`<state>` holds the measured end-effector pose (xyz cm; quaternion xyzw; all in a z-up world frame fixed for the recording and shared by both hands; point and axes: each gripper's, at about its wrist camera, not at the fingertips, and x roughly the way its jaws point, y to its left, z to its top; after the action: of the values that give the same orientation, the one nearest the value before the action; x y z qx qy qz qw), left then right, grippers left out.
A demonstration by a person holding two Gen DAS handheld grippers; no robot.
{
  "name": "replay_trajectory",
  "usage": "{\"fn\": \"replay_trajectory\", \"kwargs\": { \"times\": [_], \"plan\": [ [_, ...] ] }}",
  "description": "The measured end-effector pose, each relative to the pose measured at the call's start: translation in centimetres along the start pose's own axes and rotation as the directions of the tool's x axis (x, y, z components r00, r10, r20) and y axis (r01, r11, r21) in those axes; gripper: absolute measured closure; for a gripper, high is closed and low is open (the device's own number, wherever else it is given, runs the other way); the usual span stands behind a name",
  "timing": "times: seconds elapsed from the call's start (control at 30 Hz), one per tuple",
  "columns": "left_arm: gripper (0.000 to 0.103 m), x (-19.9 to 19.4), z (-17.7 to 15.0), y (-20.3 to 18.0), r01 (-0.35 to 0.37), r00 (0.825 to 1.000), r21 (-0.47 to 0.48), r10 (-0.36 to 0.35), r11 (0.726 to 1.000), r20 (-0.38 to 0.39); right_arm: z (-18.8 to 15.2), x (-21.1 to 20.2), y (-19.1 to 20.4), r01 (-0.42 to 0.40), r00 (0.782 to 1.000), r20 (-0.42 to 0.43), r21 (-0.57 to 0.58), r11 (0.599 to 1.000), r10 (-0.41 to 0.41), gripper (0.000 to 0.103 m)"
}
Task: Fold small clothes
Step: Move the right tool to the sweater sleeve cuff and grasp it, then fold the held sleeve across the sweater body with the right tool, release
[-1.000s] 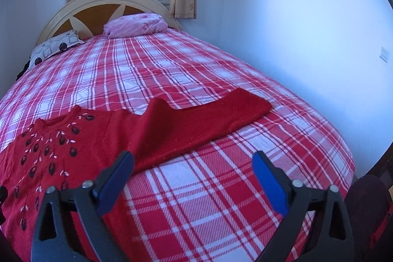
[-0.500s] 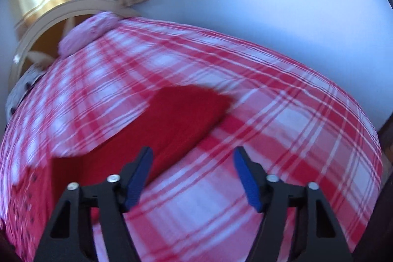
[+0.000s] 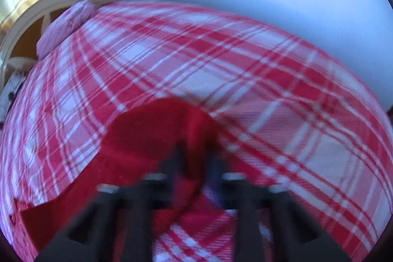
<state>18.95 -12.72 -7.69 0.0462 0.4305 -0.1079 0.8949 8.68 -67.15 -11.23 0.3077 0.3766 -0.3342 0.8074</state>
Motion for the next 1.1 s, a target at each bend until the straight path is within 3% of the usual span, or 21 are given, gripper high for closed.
{"fn": "replay_trajectory", "kwargs": {
  "times": [0.1,0.17,0.33,0.53,0.6,0.73,0.8,0.9,1.03,1.1],
  "plan": [
    [0.001,-0.4,0.0,0.0,0.002,1.0,0.011,-0.003,1.0,0.014,0.0,-0.9,-1.0,-0.063,0.998,0.026,0.049,0.997,0.061,0.091],
    [0.001,-0.8,0.0,0.0,-0.001,1.0,0.021,0.0,1.0,0.027,-0.1,-3.0,-1.9,-0.121,0.989,0.092,0.076,0.99,0.114,0.091],
    [0.001,-1.8,-0.1,0.3,0.016,0.999,0.008,-0.016,1.0,0.047,-0.9,-9.4,-3.8,-0.085,0.969,0.238,0.058,0.995,0.069,0.091],
    [0.001,-3.1,-0.6,0.6,0.03,0.998,0.008,-0.031,1.0,0.056,-1.8,-8.2,-4.2,0.012,0.99,0.14,0.044,0.999,-0.018,0.091],
    [0.001,-4.0,-0.8,1.2,0.014,0.997,0.018,-0.016,1.0,0.079,-2.3,-9.6,-2.7,-0.024,0.985,0.173,0.033,0.999,0.017,0.091],
    [0.001,-5.0,-1.0,3.5,-0.031,0.994,-0.003,0.032,1.0,0.109,-3.4,-14.5,4.1,-0.08,0.959,0.263,-0.122,0.989,0.11,0.091],
    [0.001,-5.2,-1.1,4.8,-0.034,0.993,-0.03,0.037,0.999,0.11,-4.7,-17.5,9.0,-0.137,0.937,0.284,-0.243,0.96,0.205,0.091],
    [0.001,-5.5,-1.6,6.8,-0.047,0.992,-0.069,0.054,0.997,0.111,-8.0,-20.8,17.1,-0.222,0.902,0.251,-0.43,0.875,0.352,0.091],
    [0.001,-5.8,-2.6,9.5,-0.068,0.991,-0.114,0.08,0.991,0.105,-15.3,-21.3,27.9,-0.39,0.848,0.065,-0.595,0.702,0.526,0.091],
    [0.001,-6.1,-3.2,11.5,-0.092,0.989,-0.143,0.107,0.985,0.102,-18.9,-20.2,31.5,-0.441,0.83,-0.015,-0.63,0.639,0.558,0.091]
  ]
}}
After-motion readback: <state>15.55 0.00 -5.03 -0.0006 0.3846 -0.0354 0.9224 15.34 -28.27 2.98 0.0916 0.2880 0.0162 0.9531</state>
